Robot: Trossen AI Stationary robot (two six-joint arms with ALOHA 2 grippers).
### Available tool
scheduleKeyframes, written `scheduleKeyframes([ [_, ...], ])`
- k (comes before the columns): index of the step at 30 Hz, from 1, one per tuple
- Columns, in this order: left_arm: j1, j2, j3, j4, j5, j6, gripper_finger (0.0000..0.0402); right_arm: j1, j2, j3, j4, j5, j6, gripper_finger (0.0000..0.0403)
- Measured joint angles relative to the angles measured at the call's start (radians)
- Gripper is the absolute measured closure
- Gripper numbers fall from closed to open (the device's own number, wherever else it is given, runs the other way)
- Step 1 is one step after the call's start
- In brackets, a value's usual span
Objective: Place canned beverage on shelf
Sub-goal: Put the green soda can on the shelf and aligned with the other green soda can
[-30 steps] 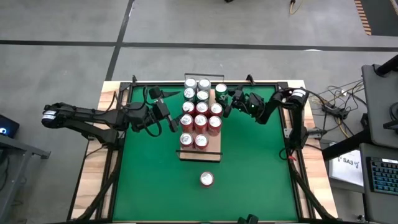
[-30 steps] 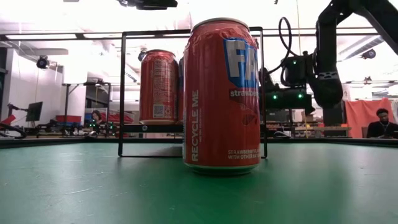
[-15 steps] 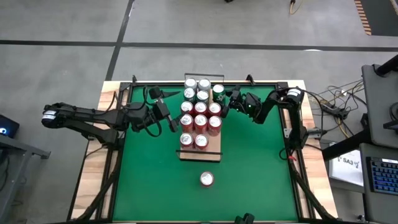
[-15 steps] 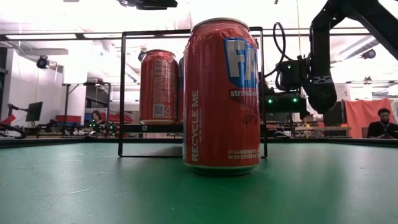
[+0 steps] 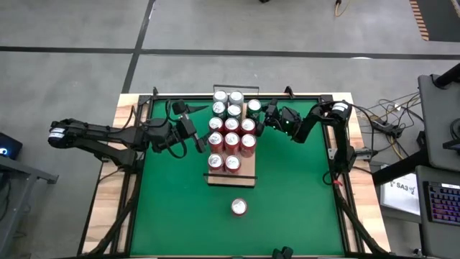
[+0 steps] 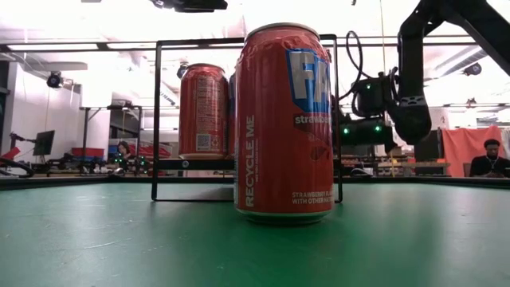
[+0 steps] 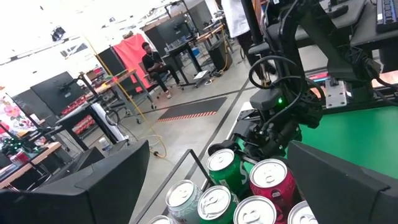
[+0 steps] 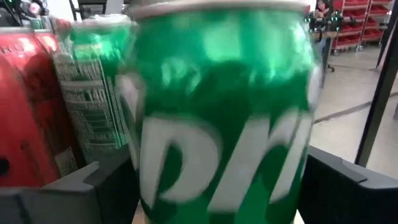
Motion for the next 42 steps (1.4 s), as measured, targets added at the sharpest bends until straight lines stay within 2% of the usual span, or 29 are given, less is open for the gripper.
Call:
scheduleKeyframes([
  [18, 0.000, 0.000, 0.000, 0.000, 0.000, 0.000, 0.0037, 0.000, -0.005, -0.002, -0.034, 0.000, -0.007, 0.0074],
  [42, 0.000, 0.000, 0.000, 0.000, 0.000, 0.000, 0.0037, 0.000, -0.117, -0.002, -0.066, 0.000, -0.010, 0.0074],
])
